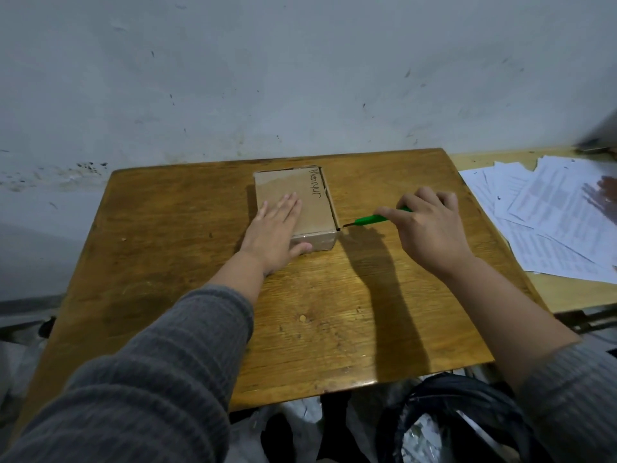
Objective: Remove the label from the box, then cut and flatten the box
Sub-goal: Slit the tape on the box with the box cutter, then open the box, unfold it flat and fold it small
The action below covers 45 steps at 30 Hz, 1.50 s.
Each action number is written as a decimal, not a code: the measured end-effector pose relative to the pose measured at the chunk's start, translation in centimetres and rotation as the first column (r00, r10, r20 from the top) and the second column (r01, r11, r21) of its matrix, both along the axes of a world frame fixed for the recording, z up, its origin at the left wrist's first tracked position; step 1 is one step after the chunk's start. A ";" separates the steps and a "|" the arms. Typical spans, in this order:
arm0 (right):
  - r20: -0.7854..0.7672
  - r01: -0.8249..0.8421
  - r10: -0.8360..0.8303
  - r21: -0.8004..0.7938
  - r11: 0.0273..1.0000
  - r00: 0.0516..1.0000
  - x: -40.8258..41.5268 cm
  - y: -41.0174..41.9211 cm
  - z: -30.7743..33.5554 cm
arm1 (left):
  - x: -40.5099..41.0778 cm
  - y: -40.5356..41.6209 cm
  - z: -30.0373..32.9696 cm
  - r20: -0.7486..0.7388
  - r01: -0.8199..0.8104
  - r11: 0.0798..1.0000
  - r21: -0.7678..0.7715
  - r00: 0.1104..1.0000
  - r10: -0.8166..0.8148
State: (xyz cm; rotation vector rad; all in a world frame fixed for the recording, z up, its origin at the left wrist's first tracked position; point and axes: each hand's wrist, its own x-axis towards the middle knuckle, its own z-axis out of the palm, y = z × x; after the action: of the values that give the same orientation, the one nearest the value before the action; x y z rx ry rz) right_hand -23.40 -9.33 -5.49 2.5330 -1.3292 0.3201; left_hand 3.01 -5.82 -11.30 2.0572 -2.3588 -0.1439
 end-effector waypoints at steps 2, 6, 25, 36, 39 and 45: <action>0.044 0.032 -0.033 0.034 0.999 0.998 -0.1 0.1 0.1 | 0.0 0.0 0.0 -0.020 -0.009 1.000 0.006 1.000 0.009; 0.245 0.230 -0.356 0.426 0.875 0.902 0.3 -0.2 -0.2 | -0.4 -0.9 0.3 -0.090 -0.035 0.999 0.009 0.995 0.036; 0.371 0.360 -0.862 0.796 0.486 0.345 3.7 -5.6 -6.9 | -0.8 -1.5 -0.6 -0.040 -0.066 0.994 -0.086 0.997 0.062; 0.240 0.512 -0.752 0.604 0.610 0.614 3.4 -6.7 -8.2 | -0.6 -1.9 -0.7 -0.045 -0.064 0.997 -0.047 0.997 0.062; 0.401 0.361 -0.642 0.579 0.731 0.654 5.6 -5.8 -7.2 | -0.6 -1.8 -0.8 -0.092 -0.076 0.996 -0.053 0.993 0.071; 0.551 -0.056 -0.496 0.705 0.707 0.671 9.9 -3.2 -5.1 | -1.0 -3.2 -0.3 -0.148 -0.207 0.978 0.007 0.967 0.206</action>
State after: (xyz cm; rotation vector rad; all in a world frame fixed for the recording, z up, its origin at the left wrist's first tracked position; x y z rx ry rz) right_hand -13.48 -12.54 -10.61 2.8319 -2.4588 1.0255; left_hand 2.00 -9.00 -11.57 2.1875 -2.0432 -0.2729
